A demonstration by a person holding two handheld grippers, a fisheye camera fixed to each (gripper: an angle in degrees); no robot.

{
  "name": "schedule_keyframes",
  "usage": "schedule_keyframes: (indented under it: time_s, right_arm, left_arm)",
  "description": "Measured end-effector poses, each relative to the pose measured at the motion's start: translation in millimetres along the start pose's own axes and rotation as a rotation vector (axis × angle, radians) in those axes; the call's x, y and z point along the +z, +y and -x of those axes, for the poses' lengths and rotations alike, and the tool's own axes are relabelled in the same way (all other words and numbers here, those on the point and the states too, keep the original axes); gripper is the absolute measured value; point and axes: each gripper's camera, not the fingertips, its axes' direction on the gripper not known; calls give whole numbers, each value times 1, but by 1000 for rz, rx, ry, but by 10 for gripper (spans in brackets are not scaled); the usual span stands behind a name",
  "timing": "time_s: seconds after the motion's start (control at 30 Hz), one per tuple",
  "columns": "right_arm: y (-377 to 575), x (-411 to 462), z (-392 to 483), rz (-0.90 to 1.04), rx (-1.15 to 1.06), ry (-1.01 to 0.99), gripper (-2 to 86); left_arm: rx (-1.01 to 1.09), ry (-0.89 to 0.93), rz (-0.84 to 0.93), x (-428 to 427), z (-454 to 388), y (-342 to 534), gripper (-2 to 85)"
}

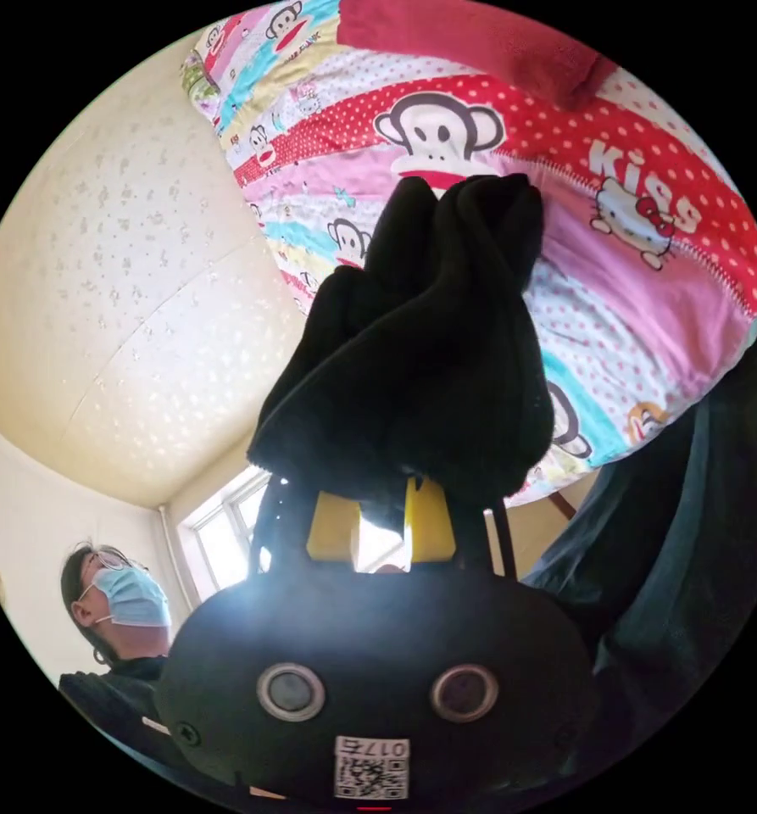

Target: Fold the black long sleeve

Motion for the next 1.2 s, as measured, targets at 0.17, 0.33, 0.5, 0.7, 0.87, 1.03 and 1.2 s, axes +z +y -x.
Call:
schedule_keyframes:
  time_s: [0.17,0.33,0.5,0.7,0.87,1.03,1.2]
  right_arm:
    - [38,153,55,160,-119,-40,74]
    - [79,328,155,351,-313,-201,79]
    - [124,484,225,464,-584,-265,86]
    - [77,667,137,444,-747,-83,85]
    - [-8,714,-97,420,-331,223,74]
    - [3,638,-162,485,-405,431,42]
    - [30,552,-96,464,-531,485,26]
  left_arm:
    - [220,-25,-71,-51,-123,-18,81]
    - [612,4,-128,-103,-320,-64,81]
    - [882,-109,-170,-150,-457,-94,87]
    - [751,-265,-366,-220,-390,-210,115]
    - [416,-224,-404,-245,-169,-231,69]
    - [187,-2,-216,-206,13,-145,-7]
    - [143,-3,-209,-196,36,-112,-10]
